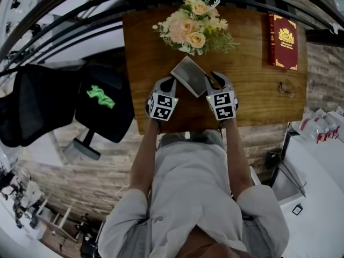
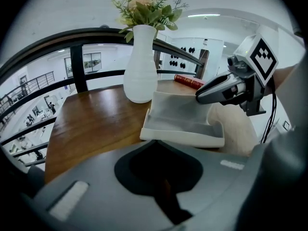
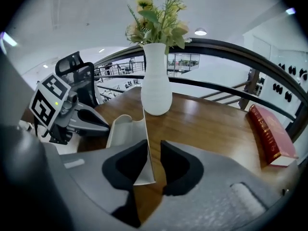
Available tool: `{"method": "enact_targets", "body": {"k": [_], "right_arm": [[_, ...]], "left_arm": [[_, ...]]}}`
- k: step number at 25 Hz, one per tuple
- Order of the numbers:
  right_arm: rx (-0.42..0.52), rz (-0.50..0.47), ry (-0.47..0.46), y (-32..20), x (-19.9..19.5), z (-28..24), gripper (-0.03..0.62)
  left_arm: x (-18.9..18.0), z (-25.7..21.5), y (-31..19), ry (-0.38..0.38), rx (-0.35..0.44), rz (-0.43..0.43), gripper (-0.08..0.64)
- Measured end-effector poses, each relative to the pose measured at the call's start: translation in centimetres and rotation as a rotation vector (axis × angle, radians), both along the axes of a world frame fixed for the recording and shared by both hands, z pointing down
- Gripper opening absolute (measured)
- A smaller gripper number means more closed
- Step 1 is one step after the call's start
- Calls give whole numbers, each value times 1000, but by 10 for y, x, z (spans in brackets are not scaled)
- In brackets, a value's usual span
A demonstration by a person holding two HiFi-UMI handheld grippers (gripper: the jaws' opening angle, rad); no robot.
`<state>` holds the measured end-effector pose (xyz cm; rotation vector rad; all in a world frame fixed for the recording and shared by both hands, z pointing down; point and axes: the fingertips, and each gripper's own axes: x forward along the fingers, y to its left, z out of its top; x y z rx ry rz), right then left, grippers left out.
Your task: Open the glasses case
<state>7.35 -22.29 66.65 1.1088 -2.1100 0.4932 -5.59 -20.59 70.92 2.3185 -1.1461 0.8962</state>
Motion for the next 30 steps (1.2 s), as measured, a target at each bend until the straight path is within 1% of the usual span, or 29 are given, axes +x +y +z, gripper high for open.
{"method": "enact_targets", "body": {"k": [2,5,9,12,16,20,30], "right_arm": [[13,7,-23,2,2,-2,91],[28,14,-29,5,3,-5,91],[53,28,-37,9,4,-13,91],[75,34,-43,12,3,-20,89],[130,43,-55,17,-1,-39,41],[189,44,-67,18,-5,-60,5],[333,46,-111,40,-13,-126,3]], "left_arm": [[-2,0,1,1,-5,-7,20],[-3,-2,2,11,-14,-16,20],[-3,-4,3,23,-11,-24,20],[-5,-9,4,25,7,-27,20],[-10,-23,7,35,34,-39,20],[-17,-46,7,55,83,-57,20],[-27,-131,17,131,260,-71,20]]}}
